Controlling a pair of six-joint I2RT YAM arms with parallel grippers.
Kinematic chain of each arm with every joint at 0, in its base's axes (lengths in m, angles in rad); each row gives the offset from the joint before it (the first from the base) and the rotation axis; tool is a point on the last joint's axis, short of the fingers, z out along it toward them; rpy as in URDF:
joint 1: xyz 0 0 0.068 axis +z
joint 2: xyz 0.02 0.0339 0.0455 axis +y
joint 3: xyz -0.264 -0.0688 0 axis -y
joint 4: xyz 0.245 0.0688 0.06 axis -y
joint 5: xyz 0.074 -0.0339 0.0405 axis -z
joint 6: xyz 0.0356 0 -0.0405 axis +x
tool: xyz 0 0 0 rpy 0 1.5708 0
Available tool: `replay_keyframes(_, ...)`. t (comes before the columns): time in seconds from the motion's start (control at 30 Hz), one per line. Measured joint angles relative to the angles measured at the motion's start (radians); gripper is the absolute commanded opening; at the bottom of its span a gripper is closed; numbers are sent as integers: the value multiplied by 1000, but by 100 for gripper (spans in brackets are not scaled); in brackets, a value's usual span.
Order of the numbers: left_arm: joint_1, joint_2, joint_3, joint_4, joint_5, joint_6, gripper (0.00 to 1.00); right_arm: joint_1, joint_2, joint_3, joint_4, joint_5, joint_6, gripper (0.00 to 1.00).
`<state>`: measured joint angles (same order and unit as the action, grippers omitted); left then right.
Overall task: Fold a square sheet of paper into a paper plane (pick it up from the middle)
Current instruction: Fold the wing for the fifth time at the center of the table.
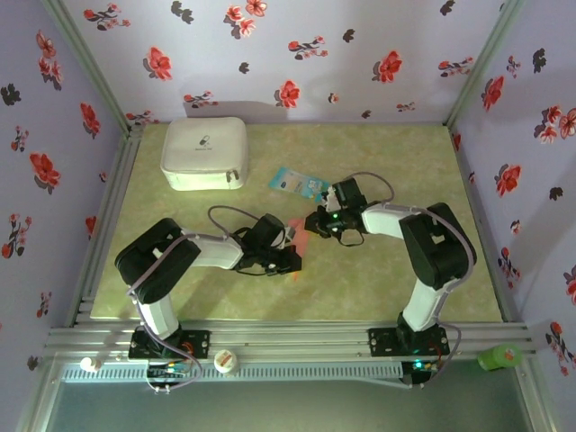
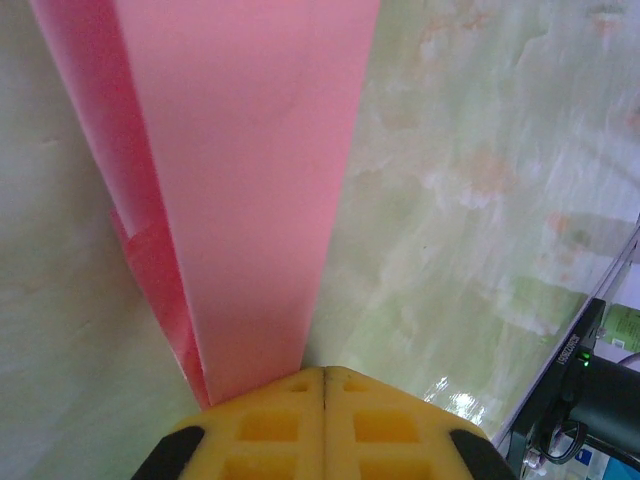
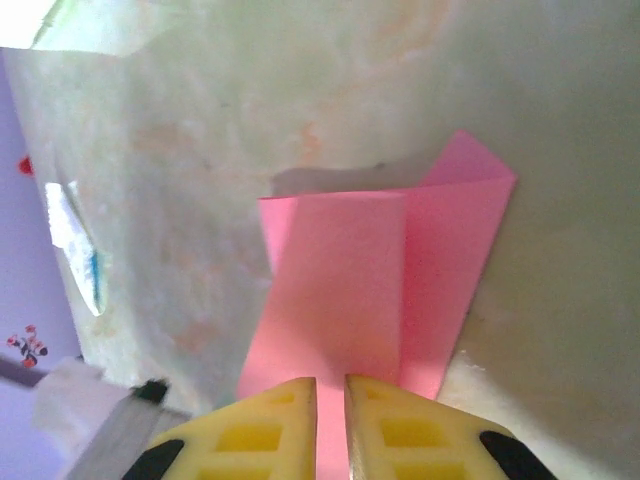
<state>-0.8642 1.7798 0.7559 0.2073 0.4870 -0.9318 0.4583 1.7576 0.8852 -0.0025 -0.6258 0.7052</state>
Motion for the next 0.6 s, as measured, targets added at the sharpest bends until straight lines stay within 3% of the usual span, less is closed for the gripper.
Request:
replay_keyframes(0.27, 0, 0, 0, 1, 0, 0, 0, 67, -45, -47, -26, -5, -23, 8)
replay_keyframes(0.6, 0, 0, -3, 6, 0, 0, 0, 120, 7, -51, -25, -5, -24, 6)
